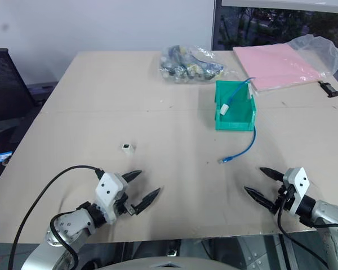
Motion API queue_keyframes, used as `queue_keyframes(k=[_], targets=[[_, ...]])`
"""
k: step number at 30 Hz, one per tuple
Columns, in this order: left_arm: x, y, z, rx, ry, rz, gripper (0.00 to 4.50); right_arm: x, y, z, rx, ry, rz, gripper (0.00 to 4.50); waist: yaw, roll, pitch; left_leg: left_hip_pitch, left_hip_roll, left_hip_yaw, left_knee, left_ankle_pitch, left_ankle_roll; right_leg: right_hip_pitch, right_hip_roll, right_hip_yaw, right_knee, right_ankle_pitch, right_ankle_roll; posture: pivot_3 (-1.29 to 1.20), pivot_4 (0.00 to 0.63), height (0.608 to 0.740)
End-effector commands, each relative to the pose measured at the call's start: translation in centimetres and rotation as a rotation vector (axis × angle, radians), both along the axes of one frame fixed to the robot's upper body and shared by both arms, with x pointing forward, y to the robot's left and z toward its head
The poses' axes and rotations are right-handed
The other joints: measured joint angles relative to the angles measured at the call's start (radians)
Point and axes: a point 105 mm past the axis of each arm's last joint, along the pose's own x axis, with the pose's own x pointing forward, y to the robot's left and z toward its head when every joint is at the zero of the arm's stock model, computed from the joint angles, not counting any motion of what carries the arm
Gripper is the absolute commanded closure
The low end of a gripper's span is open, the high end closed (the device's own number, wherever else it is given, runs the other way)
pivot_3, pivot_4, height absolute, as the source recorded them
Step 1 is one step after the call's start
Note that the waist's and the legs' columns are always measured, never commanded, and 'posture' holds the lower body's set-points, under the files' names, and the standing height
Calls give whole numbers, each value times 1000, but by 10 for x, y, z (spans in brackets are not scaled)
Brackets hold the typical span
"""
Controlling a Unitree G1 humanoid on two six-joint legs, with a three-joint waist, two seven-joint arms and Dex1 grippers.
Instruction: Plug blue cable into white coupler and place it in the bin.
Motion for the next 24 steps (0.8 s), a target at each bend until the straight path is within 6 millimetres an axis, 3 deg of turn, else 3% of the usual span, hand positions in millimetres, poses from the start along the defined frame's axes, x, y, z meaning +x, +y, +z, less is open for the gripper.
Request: queue_keyframes(k=[1,5,24], targets=[[4,0,6,16,-25,-40,0,0,-1,9,-20,-48,1,29,1,0,0,0,0,0,0,0,0,0,0,0,0,0,0,0,150,740],[11,6,7,30,-27,-63,0,-2,-4,8,-47,-51,-6,29,1,0,0,0,0,0,0,0,0,0,0,-1,1,0,0,0,150,740],[4,0,1,12,-9,-66,0,-4,-4,4,-64,-43,-1,29,0,0,0,0,0,1,0,0,0,0,0,0,0,0,0,0,150,740]])
